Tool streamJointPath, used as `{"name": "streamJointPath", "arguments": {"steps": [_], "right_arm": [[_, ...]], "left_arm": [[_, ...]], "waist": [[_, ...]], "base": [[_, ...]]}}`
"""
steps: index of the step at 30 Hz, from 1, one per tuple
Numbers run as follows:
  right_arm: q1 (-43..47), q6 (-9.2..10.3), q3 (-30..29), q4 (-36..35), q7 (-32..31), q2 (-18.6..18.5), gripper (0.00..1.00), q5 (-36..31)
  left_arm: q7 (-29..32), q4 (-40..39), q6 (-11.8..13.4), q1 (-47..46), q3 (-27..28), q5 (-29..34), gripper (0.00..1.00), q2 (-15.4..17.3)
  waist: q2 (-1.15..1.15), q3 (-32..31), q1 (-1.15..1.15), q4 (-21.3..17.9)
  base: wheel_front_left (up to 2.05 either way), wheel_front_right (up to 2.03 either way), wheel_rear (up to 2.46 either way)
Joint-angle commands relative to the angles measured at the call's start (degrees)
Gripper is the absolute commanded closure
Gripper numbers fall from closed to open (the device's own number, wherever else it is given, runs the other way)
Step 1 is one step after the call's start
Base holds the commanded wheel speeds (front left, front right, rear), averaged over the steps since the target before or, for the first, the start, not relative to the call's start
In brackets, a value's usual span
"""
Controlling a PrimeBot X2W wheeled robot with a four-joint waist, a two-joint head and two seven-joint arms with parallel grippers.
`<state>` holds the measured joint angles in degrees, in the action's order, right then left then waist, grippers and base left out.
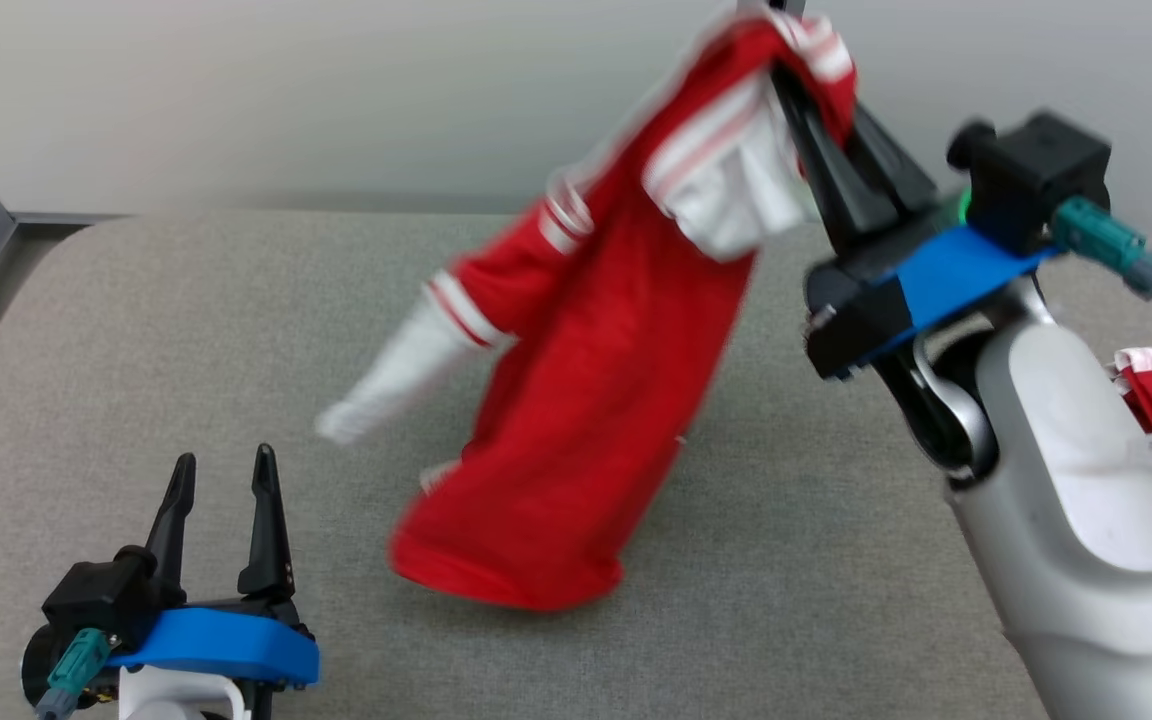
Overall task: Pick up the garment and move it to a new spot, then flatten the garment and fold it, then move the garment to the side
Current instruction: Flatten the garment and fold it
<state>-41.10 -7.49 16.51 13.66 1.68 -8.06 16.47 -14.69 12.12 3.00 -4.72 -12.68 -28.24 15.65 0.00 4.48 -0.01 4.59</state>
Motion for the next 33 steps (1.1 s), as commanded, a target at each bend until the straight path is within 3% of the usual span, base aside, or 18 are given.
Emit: {"name": "streamJointPath", "arguments": {"steps": [1, 12, 13, 14, 15, 19, 22, 33], "right_arm": [[1.85, -0.01, -1.12, 1.78, -0.24, -1.16, 1.00, 0.23], [8.03, -0.02, -10.76, 20.91, 5.56, -7.12, 1.00, -0.49], [8.33, -0.02, -11.17, 22.63, 5.16, -7.31, 0.26, -0.88], [8.33, -0.02, -11.17, 22.63, 5.16, -7.31, 0.26, -0.88], [8.41, -0.02, -11.62, 23.85, 5.33, -7.50, 0.00, -1.24], [9.45, -0.02, -13.00, 27.40, 3.06, -7.81, 0.00, -2.06], [10.81, -0.02, -12.32, 25.85, 0.50, -7.18, 0.00, -3.23], [20.52, -0.01, 1.58, 3.49, -14.39, -2.59, 0.00, -4.22]], "left_arm": [[0.03, -0.42, 0.10, -0.78, -0.17, -0.02, 0.00, -0.18], [-0.12, 0.39, -0.94, -5.16, -1.59, 0.52, 0.00, -1.01], [-0.15, 0.63, -1.09, -5.40, -1.75, 0.56, 0.00, -1.10], [-0.15, 0.63, -1.09, -5.40, -1.75, 0.56, 0.00, -1.10], [-0.18, 0.95, -1.28, -5.59, -1.82, 0.55, 0.00, -1.16], [-0.30, 2.08, -1.52, -5.88, -1.77, 0.58, 0.00, -1.17], [-0.37, 2.72, -1.62, -5.26, -1.57, 0.60, 0.00, -1.04], [-0.51, 2.83, -2.02, -4.60, -1.10, 0.59, 0.00, -1.21]], "waist": [[0.00, 1.16, 0.01, 0.57], [0.00, 7.30, 0.01, 2.25], [0.00, 7.37, 0.01, 2.29], [0.00, 7.37, 0.01, 2.29], [0.00, 7.37, 0.01, 2.29], [0.00, 6.21, 0.01, 1.83], [0.00, 4.73, 0.01, 1.34], [0.00, 3.55, 0.01, 0.94]], "base": [[0.00, 0.00, 0.00], [0.00, 0.00, 0.00], [0.00, 0.00, 0.00], [0.00, 0.00, 0.00], [0.00, 0.00, 0.00], [0.00, 0.00, 0.00], [0.00, 0.00, 0.00], [0.00, 0.00, 0.00]]}}
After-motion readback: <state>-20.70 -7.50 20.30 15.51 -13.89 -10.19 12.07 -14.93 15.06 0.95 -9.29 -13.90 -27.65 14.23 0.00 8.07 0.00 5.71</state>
